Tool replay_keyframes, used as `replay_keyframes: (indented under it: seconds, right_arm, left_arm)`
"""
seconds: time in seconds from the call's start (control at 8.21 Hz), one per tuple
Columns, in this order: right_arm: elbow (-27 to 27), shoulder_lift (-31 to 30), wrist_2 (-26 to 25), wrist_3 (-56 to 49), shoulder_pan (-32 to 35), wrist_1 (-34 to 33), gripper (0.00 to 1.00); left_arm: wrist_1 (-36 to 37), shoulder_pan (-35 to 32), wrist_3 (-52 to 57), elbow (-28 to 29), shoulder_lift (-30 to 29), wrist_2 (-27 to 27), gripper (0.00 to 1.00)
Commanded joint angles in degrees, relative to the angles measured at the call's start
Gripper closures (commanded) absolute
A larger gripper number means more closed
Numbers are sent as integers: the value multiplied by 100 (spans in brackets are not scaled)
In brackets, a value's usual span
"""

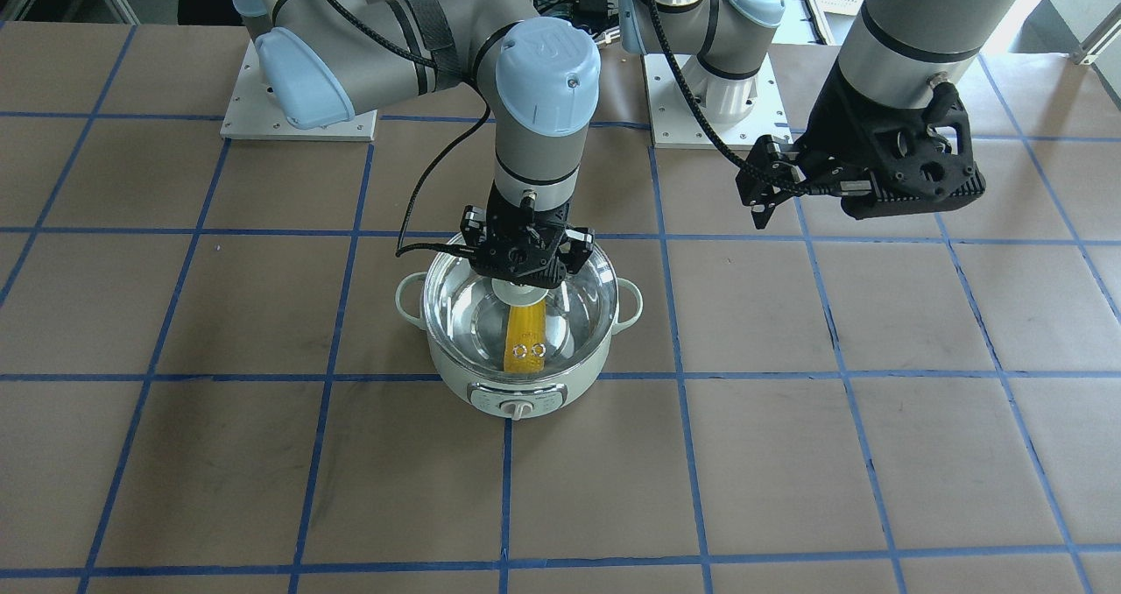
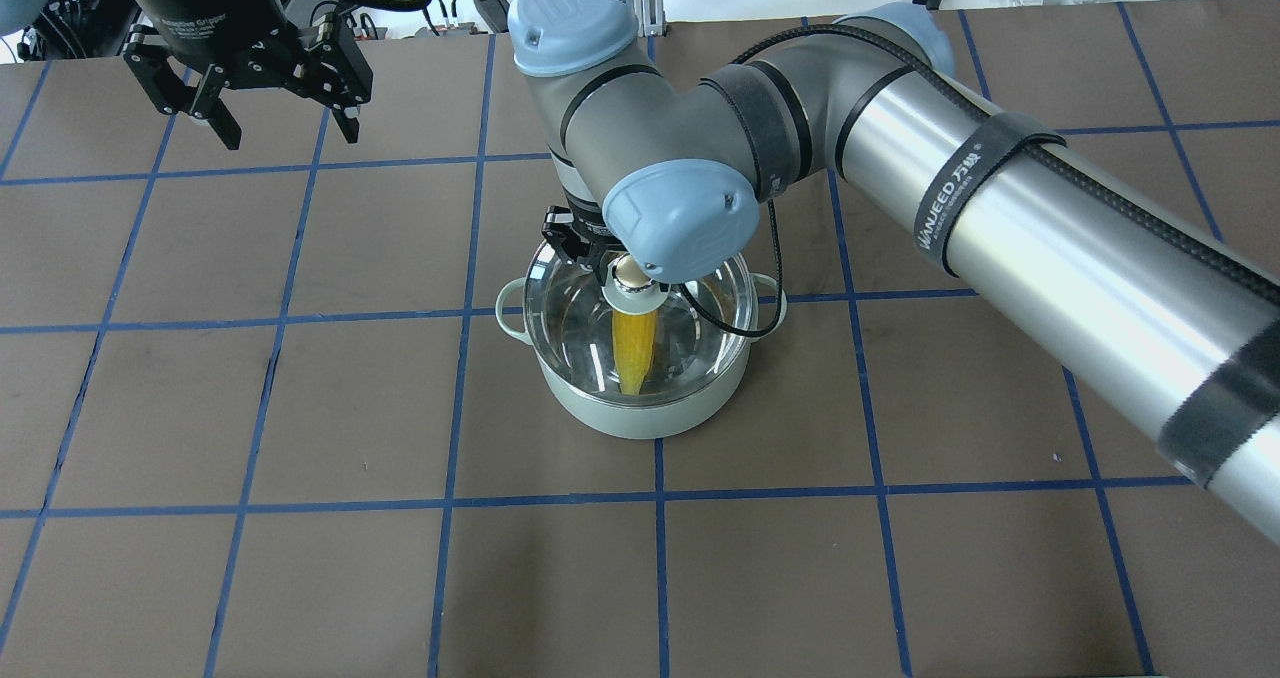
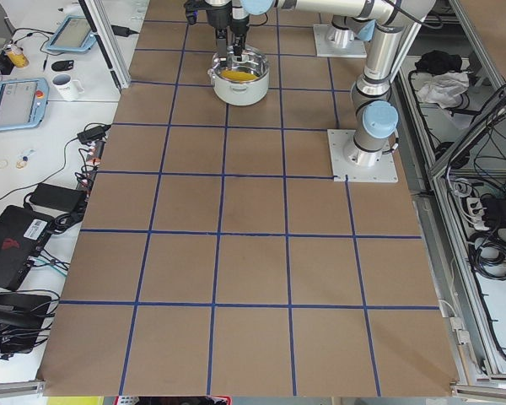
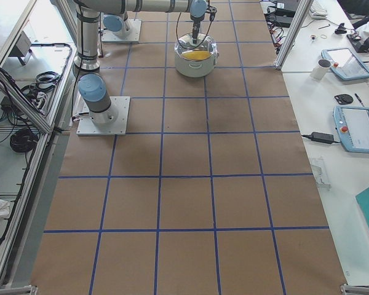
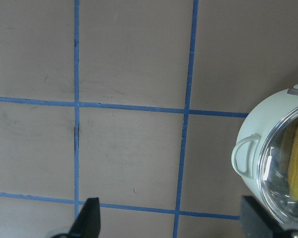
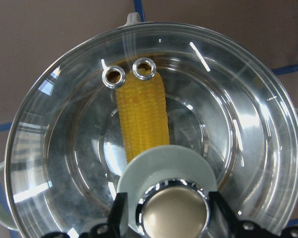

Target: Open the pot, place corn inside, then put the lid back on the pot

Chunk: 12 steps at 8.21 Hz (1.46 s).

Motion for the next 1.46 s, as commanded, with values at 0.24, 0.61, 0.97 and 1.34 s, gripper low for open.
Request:
replay_keyframes:
  seconds: [0.24, 0.61, 0.97, 1.34]
  right_arm:
    - [35, 7, 26, 75, -9, -603, 17]
    - [35, 95, -26, 295, -35, -860, 17]
    - [53, 131, -639, -325, -35, -861, 17]
    - [53, 78, -572, -601, -70, -634, 14]
  left_arm:
    - [-2, 0, 0, 0, 0, 0, 0]
    - [-2, 0, 0, 0, 9, 0, 0]
    - [-2, 0, 0, -9, 18, 0, 0]
    - [-2, 0, 0, 0, 18, 0, 0]
